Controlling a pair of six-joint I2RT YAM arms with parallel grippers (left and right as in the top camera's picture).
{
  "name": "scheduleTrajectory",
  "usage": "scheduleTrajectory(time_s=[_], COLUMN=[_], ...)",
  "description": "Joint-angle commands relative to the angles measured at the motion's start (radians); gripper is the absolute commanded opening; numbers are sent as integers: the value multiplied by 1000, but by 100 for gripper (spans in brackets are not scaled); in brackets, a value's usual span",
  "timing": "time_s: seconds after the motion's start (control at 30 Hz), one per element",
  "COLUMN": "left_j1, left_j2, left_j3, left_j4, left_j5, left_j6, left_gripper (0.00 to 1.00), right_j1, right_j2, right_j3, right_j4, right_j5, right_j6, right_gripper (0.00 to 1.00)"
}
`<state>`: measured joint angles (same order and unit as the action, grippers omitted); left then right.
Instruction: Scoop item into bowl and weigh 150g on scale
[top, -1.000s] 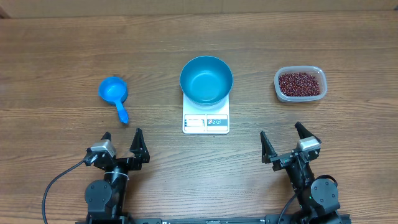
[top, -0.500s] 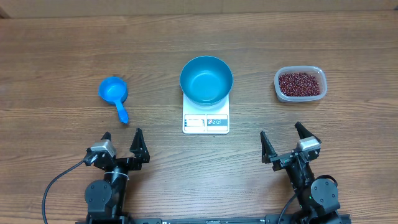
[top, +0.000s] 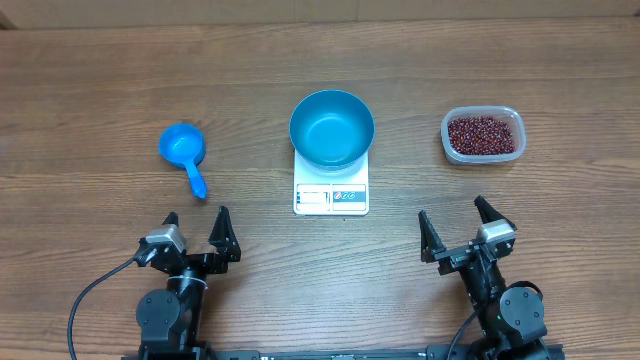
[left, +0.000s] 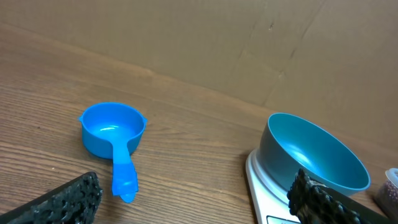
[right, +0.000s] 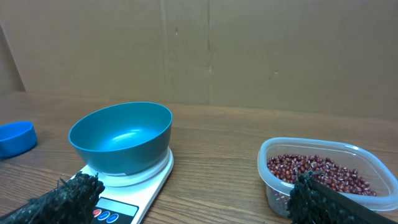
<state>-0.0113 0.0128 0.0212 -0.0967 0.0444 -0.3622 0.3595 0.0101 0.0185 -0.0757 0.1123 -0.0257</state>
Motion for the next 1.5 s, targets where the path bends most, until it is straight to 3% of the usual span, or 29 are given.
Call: scheduleTrajectory(time_s=[0.0, 1.37, 1.47], left_j1=[6, 6, 6], left_j2=[-6, -6, -6], left_j3=[-8, -8, -5], left_j4=[4, 4, 5], left_j5=[-11, -26, -15], left_j6=[26, 27, 72], left_gripper=[100, 100, 100], right_j1=[-7, -7, -7], right_j2=[-7, -7, -7], right_j3=[-11, -11, -11], right_j4=[3, 3, 3], right_j5=[10, 10, 10], right_j6=[2, 2, 2], right_gripper=[100, 100, 100])
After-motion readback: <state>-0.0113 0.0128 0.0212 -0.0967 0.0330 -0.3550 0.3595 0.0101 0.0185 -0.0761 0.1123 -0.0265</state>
